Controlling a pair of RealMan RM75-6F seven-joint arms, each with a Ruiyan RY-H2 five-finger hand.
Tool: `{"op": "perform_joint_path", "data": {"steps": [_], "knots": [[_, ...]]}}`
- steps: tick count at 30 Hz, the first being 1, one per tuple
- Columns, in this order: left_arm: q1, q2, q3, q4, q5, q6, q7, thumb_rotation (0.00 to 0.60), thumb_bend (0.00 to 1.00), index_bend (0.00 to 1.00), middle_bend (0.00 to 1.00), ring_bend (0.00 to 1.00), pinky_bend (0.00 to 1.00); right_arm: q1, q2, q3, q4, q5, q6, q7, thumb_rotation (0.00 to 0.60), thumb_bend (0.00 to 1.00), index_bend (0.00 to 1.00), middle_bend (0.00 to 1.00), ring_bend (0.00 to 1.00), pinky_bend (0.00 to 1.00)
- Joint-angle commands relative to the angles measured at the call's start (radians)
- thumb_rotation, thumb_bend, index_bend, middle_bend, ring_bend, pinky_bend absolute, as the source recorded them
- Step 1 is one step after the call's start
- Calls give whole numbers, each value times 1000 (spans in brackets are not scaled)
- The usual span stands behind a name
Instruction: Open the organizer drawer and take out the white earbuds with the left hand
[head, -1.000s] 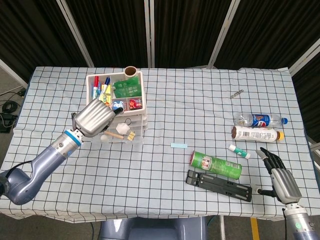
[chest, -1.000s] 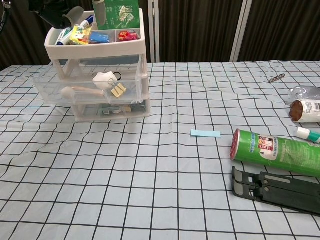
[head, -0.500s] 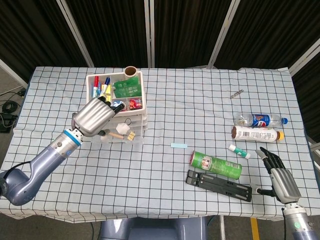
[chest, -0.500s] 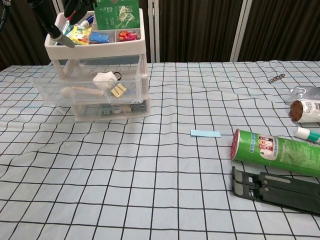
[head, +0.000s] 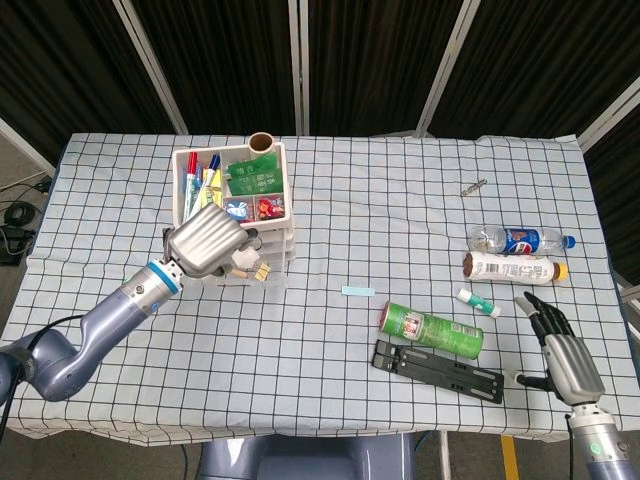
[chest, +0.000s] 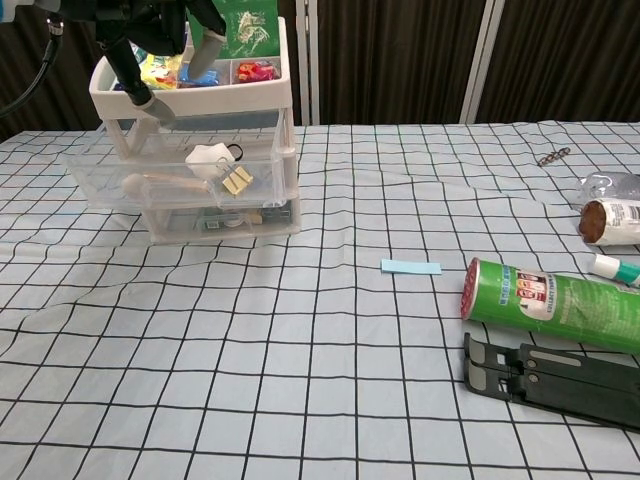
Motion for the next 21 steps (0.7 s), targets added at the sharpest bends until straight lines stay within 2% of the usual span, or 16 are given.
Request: {"op": "perform_joint_path", "data": {"steps": [1, 7, 12, 21], "knots": [[-6, -7, -4, 12, 0, -21, -1, 600, 0, 573, 966, 845, 745, 0, -1, 3, 3, 4, -1, 1, 600, 111, 0, 0, 0, 0], [-22, -21, 6, 57, 10, -71, 33, 600, 0, 587, 966, 845, 745, 1, -3, 9, 10, 17, -6, 5, 600, 111, 0, 0, 0, 0], [-31, -35, 9, 78, -12, -105, 52, 600, 0, 549, 966, 845, 745, 3, -6, 12, 16, 25, -13, 1, 600, 110, 0, 0, 0, 0], [-71, -35, 20, 82, -123, -188, 142, 600, 0, 469, 966, 845, 745, 8, -14, 19, 28, 44, -29, -1, 600, 110, 0, 0, 0, 0]]}}
